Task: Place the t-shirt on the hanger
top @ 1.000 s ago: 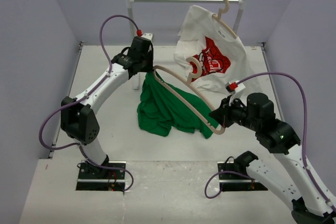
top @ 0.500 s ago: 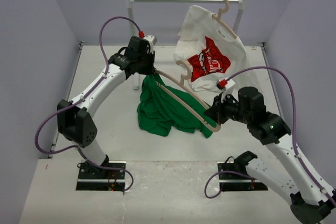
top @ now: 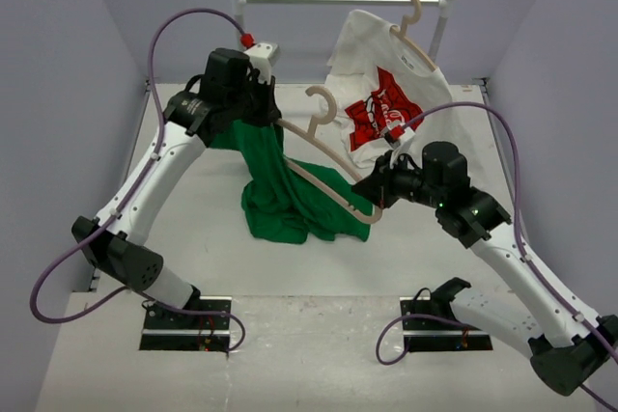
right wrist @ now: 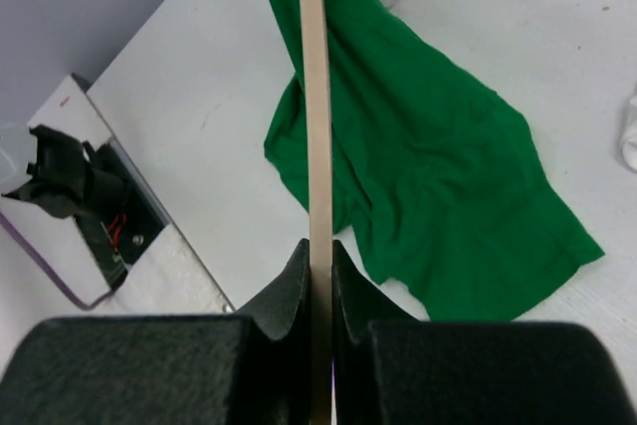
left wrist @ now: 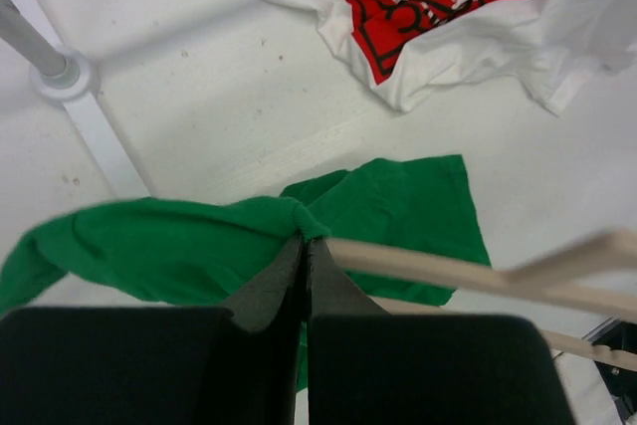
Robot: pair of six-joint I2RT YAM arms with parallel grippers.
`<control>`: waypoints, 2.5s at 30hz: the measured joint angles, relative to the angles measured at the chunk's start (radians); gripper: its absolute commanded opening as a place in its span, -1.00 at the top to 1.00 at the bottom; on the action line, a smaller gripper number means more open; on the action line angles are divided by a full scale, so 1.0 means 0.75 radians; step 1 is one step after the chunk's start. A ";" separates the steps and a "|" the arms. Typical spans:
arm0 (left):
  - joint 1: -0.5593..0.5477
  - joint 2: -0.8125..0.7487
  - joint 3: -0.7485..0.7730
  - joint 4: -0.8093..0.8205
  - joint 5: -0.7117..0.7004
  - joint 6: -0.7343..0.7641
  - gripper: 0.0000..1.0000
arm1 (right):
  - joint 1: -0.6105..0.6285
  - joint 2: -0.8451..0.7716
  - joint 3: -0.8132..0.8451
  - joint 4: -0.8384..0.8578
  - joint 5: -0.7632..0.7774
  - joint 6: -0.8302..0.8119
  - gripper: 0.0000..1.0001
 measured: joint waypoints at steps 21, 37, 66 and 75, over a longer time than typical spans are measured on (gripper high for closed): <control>-0.038 -0.154 0.137 -0.024 0.210 0.058 1.00 | 0.214 0.101 0.034 0.408 0.225 0.104 1.00; -0.109 -0.155 0.400 -0.195 0.103 0.115 -0.98 | 0.207 0.165 -0.248 1.049 0.232 0.219 1.00; 0.086 -0.182 0.293 -0.035 0.891 1.327 -0.79 | -0.510 -0.395 -0.709 1.318 -0.514 -0.050 1.00; 0.112 -0.095 0.317 -0.317 1.136 1.434 -0.52 | -0.614 -0.283 -0.542 1.265 -0.842 -0.123 1.00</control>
